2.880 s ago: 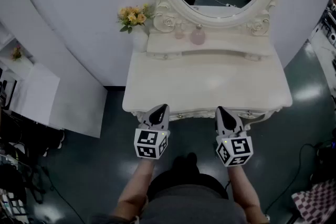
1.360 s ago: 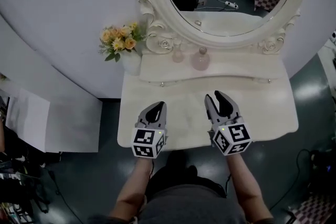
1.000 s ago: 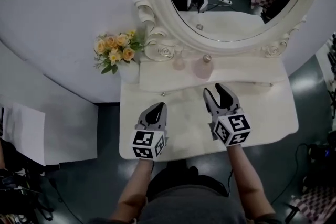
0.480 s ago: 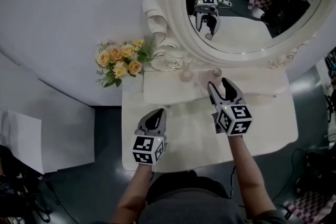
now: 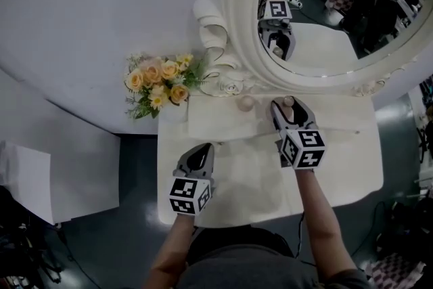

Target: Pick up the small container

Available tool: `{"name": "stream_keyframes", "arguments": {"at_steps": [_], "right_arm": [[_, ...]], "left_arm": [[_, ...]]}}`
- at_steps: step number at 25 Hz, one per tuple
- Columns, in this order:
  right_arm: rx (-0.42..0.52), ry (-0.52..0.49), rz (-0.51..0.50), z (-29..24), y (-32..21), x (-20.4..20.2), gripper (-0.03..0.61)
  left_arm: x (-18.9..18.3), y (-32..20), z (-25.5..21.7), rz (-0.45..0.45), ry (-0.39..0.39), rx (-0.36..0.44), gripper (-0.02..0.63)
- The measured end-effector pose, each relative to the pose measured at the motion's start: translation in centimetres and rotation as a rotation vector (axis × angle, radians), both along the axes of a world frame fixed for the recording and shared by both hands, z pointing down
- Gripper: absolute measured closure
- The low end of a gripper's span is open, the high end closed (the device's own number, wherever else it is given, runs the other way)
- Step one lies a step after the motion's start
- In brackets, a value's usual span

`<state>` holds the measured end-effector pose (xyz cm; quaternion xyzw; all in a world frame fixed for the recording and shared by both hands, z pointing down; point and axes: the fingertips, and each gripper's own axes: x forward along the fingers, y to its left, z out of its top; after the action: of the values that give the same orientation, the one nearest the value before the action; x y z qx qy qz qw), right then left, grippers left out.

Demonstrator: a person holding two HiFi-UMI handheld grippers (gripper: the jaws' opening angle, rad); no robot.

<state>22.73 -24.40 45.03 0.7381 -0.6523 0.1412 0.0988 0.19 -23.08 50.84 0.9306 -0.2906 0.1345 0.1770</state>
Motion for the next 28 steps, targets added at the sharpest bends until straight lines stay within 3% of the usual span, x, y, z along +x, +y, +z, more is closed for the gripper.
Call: {"name": "stream_keyframes", "arguments": {"at_steps": [19,28], "right_arm": [[0.006,0.059,-0.011,0.1,-0.9,0.1,0.380],[0.024,0.065,-0.008,-0.4,-1.1,0.2,0.439]], "left_arm": [[0.2,-0.9,0.5,0.007,-0.014,0.002,0.604],[0.0,-0.8,0.4,0.011,-0.016,0.003,0.604]]}}
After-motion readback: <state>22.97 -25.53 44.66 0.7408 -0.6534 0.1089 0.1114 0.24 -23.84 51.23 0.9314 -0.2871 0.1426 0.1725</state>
